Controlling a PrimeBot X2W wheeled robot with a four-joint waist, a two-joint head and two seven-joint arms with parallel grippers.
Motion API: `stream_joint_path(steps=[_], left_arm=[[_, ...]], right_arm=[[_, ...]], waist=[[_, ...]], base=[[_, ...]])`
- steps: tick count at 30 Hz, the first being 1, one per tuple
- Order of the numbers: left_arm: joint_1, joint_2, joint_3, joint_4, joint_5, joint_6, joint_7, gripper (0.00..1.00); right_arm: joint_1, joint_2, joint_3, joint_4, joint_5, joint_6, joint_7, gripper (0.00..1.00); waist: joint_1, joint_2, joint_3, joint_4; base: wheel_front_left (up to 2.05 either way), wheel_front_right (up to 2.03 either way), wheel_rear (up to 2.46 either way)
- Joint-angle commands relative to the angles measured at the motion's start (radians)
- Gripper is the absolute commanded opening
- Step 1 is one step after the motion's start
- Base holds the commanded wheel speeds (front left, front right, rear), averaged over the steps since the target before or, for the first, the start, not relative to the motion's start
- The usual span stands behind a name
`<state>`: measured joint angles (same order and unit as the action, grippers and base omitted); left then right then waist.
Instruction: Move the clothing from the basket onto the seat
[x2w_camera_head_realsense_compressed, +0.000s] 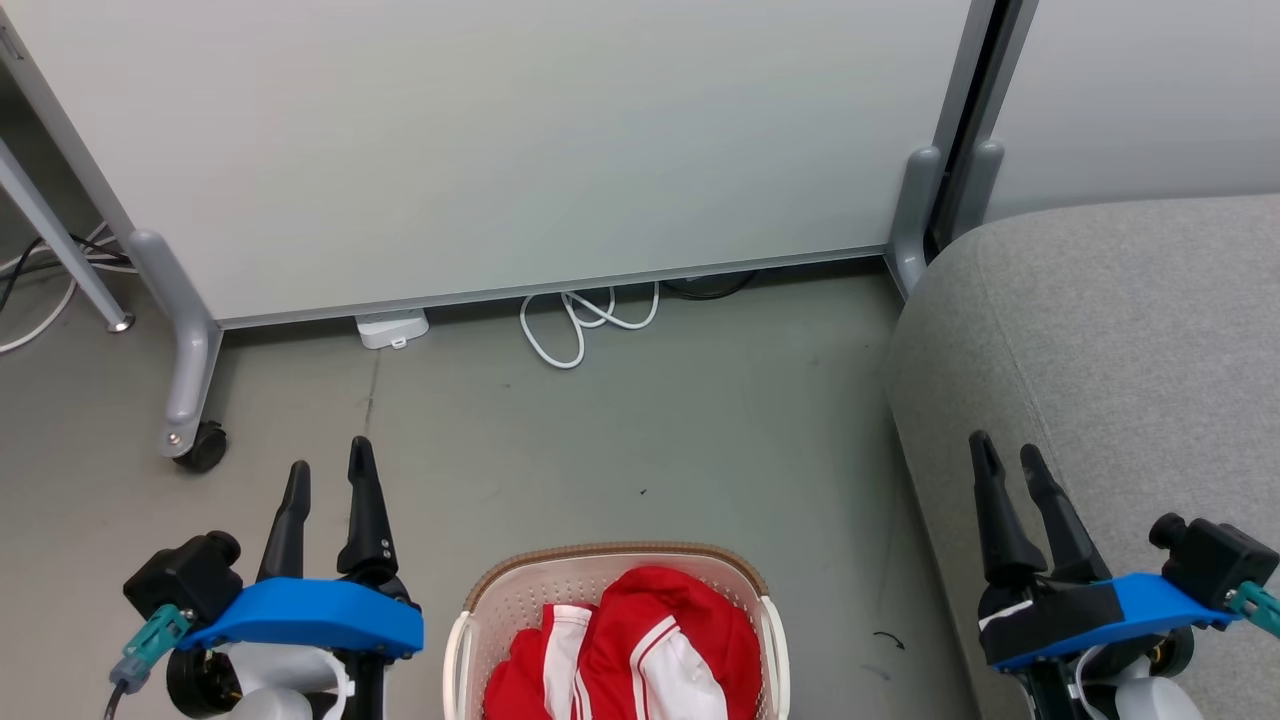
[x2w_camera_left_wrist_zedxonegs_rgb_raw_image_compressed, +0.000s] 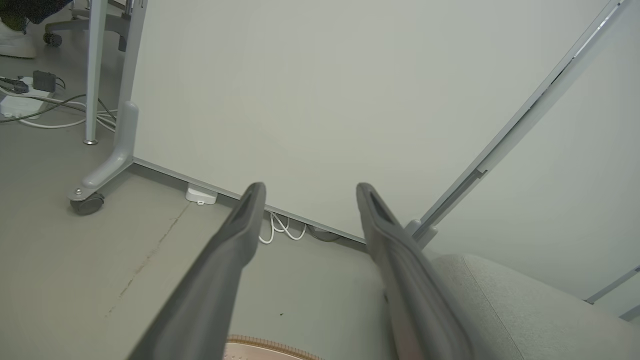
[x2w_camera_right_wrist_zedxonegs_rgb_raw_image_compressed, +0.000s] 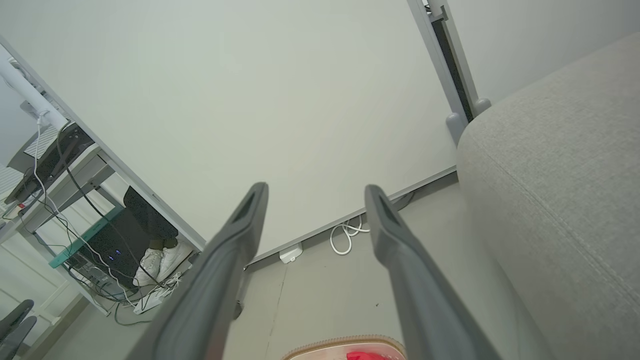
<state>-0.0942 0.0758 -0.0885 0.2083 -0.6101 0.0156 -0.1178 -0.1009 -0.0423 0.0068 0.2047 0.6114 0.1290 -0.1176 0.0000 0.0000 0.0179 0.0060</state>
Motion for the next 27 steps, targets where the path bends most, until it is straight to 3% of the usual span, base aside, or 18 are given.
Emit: stream_joint_path(steps=[1, 13, 27], left_arm=[[-0.026, 0.009, -0.006, -0.008, 0.023, 0.004, -0.009, 1.00], [-0.032, 0.013, -0.035, -0.002, 0.144, 0.015, -0.041, 1.00], [-0.033, -0.002, -0.033, 0.007, 0.240, -0.019, -0.074, 1.00]], right_arm=[[-0.026, -0.007, 0.002, -0.007, -0.022, 0.002, -0.009, 1.00], [-0.031, -0.008, 0.007, 0.002, -0.163, 0.002, -0.041, 1.00], [-0.039, -0.009, 0.013, 0.005, -0.302, 0.002, -0.074, 1.00]], waist=[[0.0000, 0.0000, 0.000, 0.000], [0.0000, 0.0000, 0.001, 0.002], [0.0000, 0.0000, 0.004, 0.007]], base=[[0.00, 0.00, 0.00], [0.00, 0.00, 0.00], [0.00, 0.00, 0.00]])
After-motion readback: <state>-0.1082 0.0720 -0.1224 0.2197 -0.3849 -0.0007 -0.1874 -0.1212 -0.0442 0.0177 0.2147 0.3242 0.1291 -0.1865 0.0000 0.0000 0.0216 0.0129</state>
